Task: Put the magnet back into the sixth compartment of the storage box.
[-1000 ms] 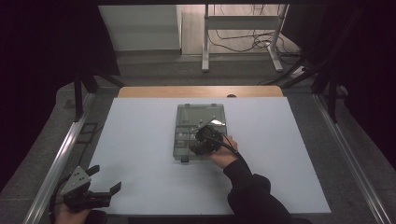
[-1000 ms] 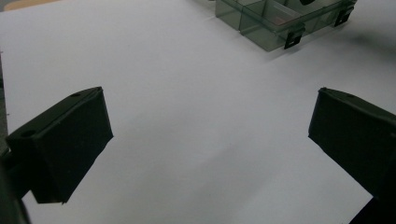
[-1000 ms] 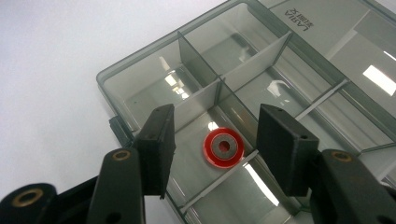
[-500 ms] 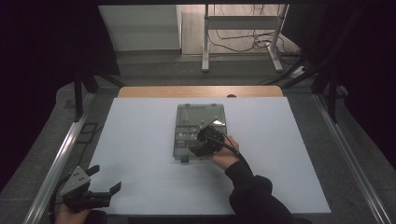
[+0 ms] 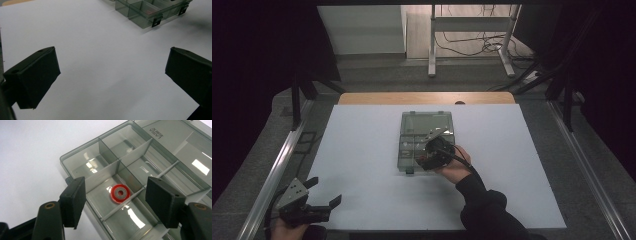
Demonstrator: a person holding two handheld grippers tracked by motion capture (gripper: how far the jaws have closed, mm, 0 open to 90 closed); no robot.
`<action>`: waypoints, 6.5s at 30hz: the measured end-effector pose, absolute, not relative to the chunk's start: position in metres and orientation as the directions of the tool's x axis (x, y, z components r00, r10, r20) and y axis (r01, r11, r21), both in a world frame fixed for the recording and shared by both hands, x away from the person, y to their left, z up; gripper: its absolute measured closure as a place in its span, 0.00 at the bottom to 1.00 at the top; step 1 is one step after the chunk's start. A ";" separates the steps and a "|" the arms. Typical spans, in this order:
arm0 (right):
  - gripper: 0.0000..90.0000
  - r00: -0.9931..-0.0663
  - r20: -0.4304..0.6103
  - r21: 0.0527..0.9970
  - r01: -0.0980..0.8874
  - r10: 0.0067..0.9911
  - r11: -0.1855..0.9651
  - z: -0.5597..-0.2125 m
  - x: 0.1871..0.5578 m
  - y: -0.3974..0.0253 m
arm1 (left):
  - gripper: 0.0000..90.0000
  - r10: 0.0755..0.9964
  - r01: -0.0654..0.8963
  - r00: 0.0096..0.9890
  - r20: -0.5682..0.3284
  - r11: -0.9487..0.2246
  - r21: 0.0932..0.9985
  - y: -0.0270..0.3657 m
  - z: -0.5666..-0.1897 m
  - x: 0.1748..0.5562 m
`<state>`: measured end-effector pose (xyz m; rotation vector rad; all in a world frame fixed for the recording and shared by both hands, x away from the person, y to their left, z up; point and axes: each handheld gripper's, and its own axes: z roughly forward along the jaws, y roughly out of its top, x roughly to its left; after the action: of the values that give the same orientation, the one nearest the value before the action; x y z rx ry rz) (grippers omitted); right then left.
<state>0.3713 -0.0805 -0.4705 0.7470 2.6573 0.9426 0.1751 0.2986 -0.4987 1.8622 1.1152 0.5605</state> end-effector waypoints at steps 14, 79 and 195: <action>0.33 -0.840 -0.026 0.647 0.399 0.542 0.650 -0.468 0.366 -0.093 | 0.00 0.866 0.474 0.498 -0.054 -0.219 0.853 0.299 -0.499 0.175; 0.09 -0.816 -0.020 0.680 0.412 0.577 0.606 -0.457 0.341 -0.132 | 0.00 0.865 0.472 0.499 -0.053 -0.220 0.853 0.298 -0.498 0.175; 0.00 -0.637 -0.050 0.755 0.480 0.769 0.447 -0.455 0.272 -0.254 | 0.00 0.865 0.475 0.499 -0.052 -0.223 0.851 0.298 -0.498 0.176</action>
<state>0.2715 -0.2538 -0.4547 1.0568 2.3157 1.0246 0.1757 0.2977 -0.4984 1.8651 1.1135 0.5598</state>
